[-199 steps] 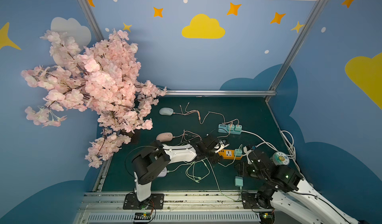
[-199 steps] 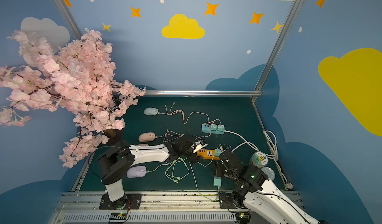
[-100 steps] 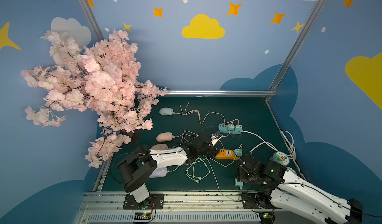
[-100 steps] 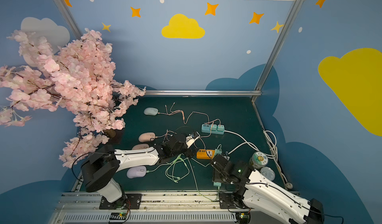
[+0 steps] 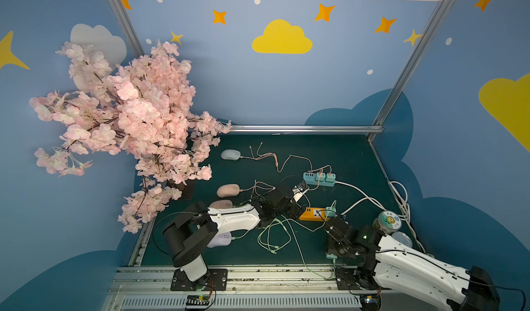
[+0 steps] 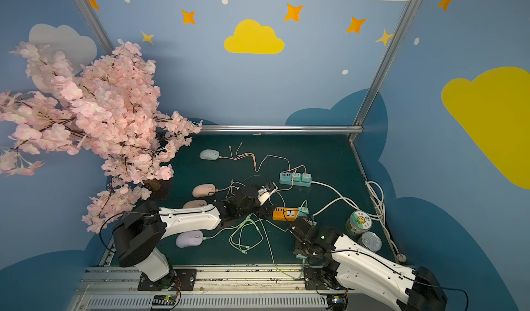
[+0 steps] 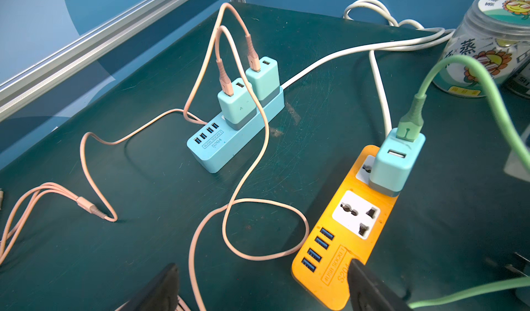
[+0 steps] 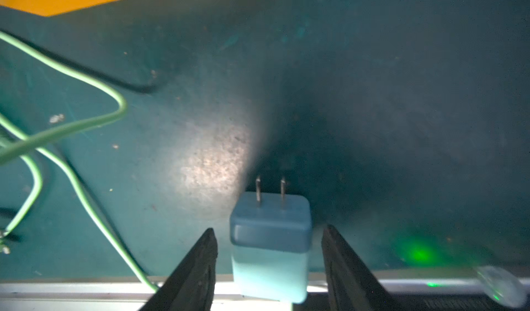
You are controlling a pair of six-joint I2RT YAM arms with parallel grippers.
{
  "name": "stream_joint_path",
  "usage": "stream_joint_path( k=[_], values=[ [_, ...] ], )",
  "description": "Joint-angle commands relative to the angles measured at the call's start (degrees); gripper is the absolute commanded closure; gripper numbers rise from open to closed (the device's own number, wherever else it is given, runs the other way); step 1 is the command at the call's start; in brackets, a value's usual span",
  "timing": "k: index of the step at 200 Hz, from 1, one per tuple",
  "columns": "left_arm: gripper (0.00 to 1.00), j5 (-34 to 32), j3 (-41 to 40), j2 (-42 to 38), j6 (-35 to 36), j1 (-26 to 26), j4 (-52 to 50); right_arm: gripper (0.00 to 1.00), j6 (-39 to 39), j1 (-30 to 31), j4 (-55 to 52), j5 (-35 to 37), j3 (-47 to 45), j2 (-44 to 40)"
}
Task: Unplug the wireless mouse
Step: Pick up the plug from the center of the board, then place the plug at the center of the board.
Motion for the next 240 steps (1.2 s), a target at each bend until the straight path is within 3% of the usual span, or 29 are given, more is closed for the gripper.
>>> stream_joint_path(
  k=[1,21,38,48,88,169,190,206,210,216,226,240],
  values=[
    [0.09,0.0,0.2,-0.1,0.0,-0.1,0.9,0.46,-0.1,-0.9,2.3,-1.4,-1.4,1.0],
    [0.09,-0.1,0.3,0.0,0.1,0.0,0.9,0.58,0.7,-1.4,2.1,-0.8,-2.1,1.0],
    [0.09,0.0,0.3,0.0,0.1,-0.1,0.9,0.77,0.6,-2.5,1.8,0.0,-2.3,-0.2],
    [0.09,0.0,0.3,-0.1,0.2,-0.2,0.9,0.82,0.1,-3.8,1.3,0.5,-2.1,-1.3],
    [0.09,-0.6,0.2,-0.4,0.7,-0.5,0.9,0.85,-1.8,-11.1,-1.8,7.6,0.7,-4.5],
    [0.09,-0.2,0.1,-1.0,0.7,-1.1,1.4,0.80,-6.1,-24.2,-1.4,16.5,6.3,3.3],
    [0.09,1.6,0.1,-1.1,-0.9,-1.1,1.6,0.76,-9.3,-28.6,0.6,15.0,6.1,3.2],
    [0.09,4.2,0.0,-1.0,-2.5,-1.1,2.5,0.67,-12.2,-31.5,2.2,13.2,5.5,3.1],
    [0.09,4.8,0.0,-0.9,-2.8,-1.3,2.6,0.62,-12.9,-32.3,2.6,12.7,5.4,3.0],
    [0.09,5.3,0.2,-0.7,-3.1,-1.2,2.7,0.44,-14.2,-33.5,3.1,11.9,5.3,3.0],
    [0.09,5.8,0.3,-0.3,-3.2,-1.4,2.7,0.23,-16.1,-34.8,3.5,11.2,5.3,2.6],
    [0.09,5.7,0.5,0.0,-2.8,-1.5,2.7,0.14,-17.7,-35.7,4.2,9.3,5.3,1.8]
  ],
)
